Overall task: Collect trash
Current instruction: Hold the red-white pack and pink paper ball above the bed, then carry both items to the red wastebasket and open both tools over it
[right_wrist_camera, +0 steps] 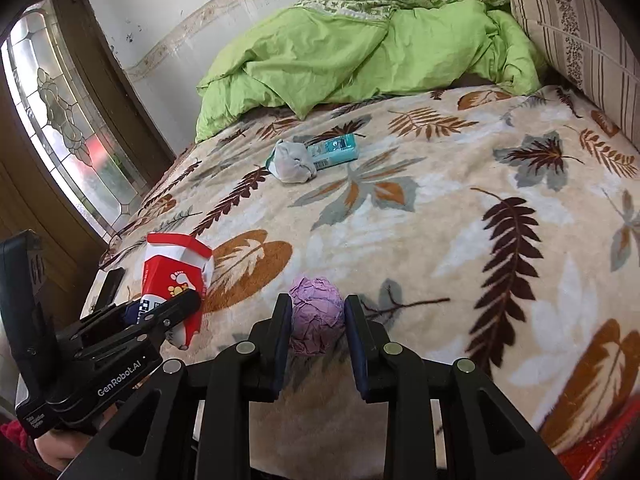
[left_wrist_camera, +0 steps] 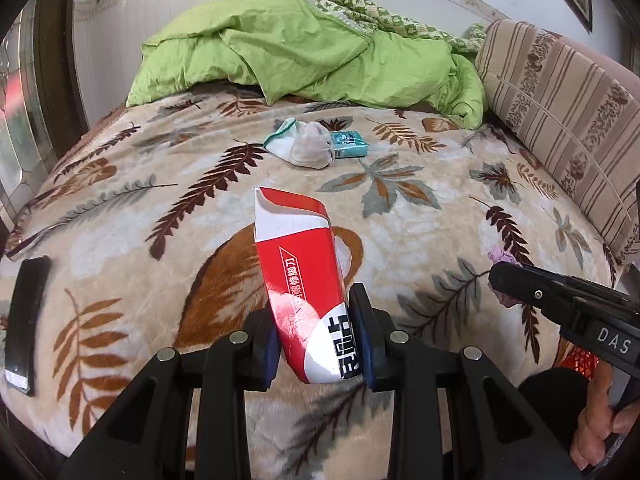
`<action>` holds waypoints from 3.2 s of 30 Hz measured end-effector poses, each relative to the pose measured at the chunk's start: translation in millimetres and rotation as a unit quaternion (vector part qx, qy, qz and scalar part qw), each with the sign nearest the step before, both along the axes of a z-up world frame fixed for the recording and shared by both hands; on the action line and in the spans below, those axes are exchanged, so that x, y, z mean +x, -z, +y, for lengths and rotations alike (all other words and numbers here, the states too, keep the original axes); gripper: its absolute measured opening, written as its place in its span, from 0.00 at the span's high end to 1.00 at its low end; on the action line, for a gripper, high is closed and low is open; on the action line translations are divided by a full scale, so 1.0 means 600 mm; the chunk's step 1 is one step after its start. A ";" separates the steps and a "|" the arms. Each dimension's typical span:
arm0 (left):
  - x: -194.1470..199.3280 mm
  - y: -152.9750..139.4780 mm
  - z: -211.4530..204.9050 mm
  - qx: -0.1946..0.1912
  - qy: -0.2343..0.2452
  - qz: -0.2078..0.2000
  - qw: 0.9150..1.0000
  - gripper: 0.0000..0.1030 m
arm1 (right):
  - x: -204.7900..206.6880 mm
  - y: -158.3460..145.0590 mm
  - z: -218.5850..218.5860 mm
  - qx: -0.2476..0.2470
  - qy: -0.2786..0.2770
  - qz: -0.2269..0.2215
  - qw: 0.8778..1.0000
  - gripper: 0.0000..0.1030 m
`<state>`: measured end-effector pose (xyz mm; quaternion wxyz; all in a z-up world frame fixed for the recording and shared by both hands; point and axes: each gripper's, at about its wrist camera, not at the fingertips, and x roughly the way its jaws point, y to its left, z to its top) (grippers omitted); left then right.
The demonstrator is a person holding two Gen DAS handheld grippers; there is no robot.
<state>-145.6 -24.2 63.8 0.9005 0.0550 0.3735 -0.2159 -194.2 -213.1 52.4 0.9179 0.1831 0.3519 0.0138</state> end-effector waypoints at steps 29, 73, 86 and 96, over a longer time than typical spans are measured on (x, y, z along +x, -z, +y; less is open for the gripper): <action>-0.049 -0.019 -0.013 0.032 0.007 -0.036 0.999 0.70 | -0.033 0.000 -0.007 0.000 0.014 0.001 1.000 0.73; -0.061 -0.027 -0.030 0.017 0.030 -0.024 0.999 0.70 | -0.053 -0.005 -0.009 0.022 0.018 0.009 1.000 0.73; -0.105 -0.068 -0.107 -0.056 0.166 0.025 0.984 0.70 | -0.177 -0.049 -0.092 0.049 0.079 -0.002 0.996 0.73; -0.172 -0.103 -0.244 -0.069 0.288 0.052 0.954 0.70 | -0.337 -0.067 -0.215 0.057 0.205 0.000 0.977 0.73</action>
